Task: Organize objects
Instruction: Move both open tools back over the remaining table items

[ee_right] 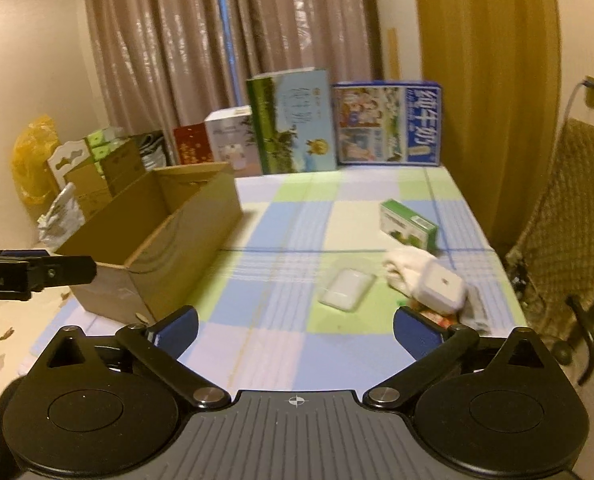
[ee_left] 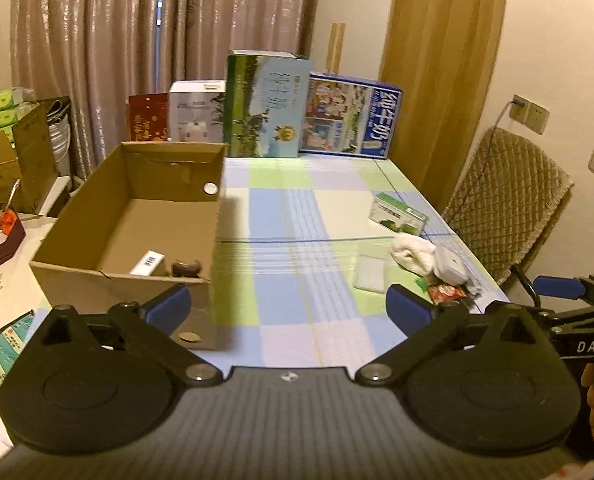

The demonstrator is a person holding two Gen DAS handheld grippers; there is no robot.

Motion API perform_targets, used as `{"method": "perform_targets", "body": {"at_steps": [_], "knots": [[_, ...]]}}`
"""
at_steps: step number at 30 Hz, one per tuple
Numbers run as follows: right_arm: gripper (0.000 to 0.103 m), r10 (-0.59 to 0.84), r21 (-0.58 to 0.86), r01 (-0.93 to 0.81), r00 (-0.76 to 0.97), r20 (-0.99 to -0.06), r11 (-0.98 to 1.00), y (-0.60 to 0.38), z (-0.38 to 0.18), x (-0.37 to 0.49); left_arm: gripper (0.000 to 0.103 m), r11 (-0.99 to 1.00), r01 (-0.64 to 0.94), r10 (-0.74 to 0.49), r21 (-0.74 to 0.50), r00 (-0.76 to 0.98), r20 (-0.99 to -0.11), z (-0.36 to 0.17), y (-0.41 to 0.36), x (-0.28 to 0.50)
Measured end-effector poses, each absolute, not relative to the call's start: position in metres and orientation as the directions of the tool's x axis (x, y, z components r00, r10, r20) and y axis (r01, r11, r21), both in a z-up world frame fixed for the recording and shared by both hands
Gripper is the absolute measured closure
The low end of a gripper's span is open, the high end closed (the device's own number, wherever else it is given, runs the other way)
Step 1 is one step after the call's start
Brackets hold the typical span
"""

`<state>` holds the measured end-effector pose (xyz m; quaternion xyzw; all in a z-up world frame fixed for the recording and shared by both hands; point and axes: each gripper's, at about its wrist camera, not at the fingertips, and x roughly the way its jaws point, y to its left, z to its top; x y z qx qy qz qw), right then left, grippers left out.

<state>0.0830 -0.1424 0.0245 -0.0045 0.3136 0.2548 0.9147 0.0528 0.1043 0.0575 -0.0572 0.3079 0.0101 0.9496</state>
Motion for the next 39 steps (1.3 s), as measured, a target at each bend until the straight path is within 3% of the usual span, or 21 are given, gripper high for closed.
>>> {"method": "perform_targets", "body": {"at_steps": [17,39], "knots": [[0.002,0.338,0.185,-0.285,0.726,-0.598,0.940,-0.219,0.001,0.089,0.001,0.996,0.025,-0.077,-0.090,0.768,-0.636,0.030,0.051,0.065],[0.002,0.273,0.181,-0.205,0.743,-0.612,0.962,-0.245,-0.018,0.124,0.001,0.991,0.092,-0.133,-0.096,0.727,-0.673,-0.006,0.022,0.119]]}}
